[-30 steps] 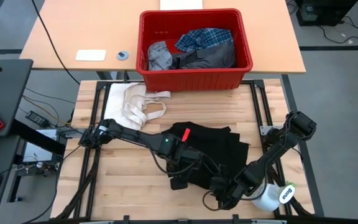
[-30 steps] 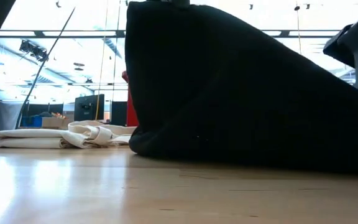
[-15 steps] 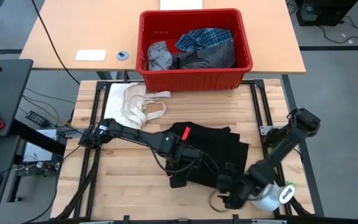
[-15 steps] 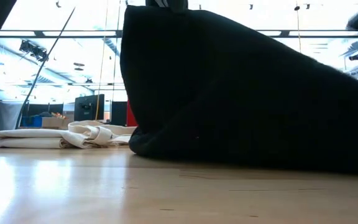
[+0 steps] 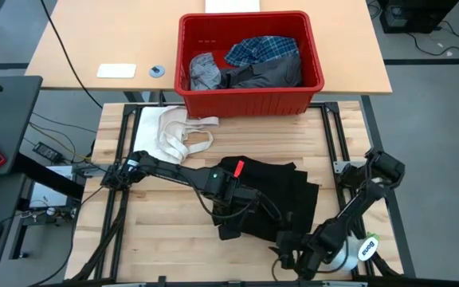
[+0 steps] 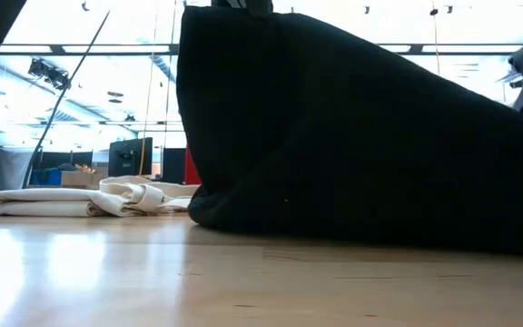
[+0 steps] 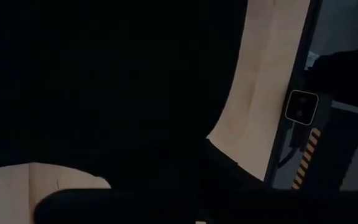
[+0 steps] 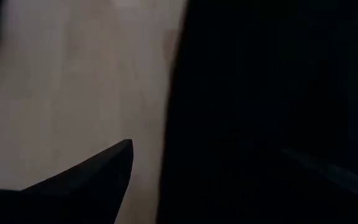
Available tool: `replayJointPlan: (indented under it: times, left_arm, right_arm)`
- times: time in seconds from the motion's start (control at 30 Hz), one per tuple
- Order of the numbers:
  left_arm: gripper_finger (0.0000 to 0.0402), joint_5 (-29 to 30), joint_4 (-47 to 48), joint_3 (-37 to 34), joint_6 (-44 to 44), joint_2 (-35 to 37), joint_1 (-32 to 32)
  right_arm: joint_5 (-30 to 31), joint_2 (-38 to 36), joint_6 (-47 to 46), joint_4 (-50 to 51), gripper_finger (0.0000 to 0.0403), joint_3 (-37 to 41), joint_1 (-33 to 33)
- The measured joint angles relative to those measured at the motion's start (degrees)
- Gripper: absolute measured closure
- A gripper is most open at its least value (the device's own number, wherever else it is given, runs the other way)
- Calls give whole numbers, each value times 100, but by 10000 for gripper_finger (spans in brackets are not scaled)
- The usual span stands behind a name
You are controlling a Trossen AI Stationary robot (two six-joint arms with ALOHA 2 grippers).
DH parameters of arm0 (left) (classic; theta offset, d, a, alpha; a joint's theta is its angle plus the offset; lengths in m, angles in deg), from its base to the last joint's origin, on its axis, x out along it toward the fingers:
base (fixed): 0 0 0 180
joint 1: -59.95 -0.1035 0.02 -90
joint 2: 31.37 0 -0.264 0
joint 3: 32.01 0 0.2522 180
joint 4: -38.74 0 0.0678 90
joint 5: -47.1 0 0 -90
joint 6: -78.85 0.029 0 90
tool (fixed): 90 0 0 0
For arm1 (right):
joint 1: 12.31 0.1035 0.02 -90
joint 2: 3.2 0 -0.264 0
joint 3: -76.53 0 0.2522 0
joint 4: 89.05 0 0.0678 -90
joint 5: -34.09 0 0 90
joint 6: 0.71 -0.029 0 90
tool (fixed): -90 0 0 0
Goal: Fold Laundry from Bin
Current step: Fold the black shirt
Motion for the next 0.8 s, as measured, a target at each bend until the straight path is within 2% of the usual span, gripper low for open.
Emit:
replayJointPlan:
  times: [0.17,0.3,0.43,0.53,0.63,0.7,0.8]
  left_arm:
    - [395,-79,-1,0,-44,-2,-4]
    - [395,-92,-6,0,-106,-2,-6]
    - [395,-207,-24,0,-140,-2,5]
    - [395,-202,-115,0,-179,2,85]
    - [395,-167,-303,0,-131,2,238]
    - [395,16,-432,0,-29,1,362]
    - [393,550,-528,0,58,-12,545]
  right_arm:
    - [111,238,-191,33,48,0,-122]
    - [197,347,-87,127,77,7,-225]
    - [-265,353,381,180,164,7,-282]
    - [-826,348,714,308,264,7,-274]
    - [-1644,153,1180,435,367,7,-212]
    - [-2123,-121,1517,430,384,6,-144]
    - [-2479,-566,1640,461,374,4,-103]
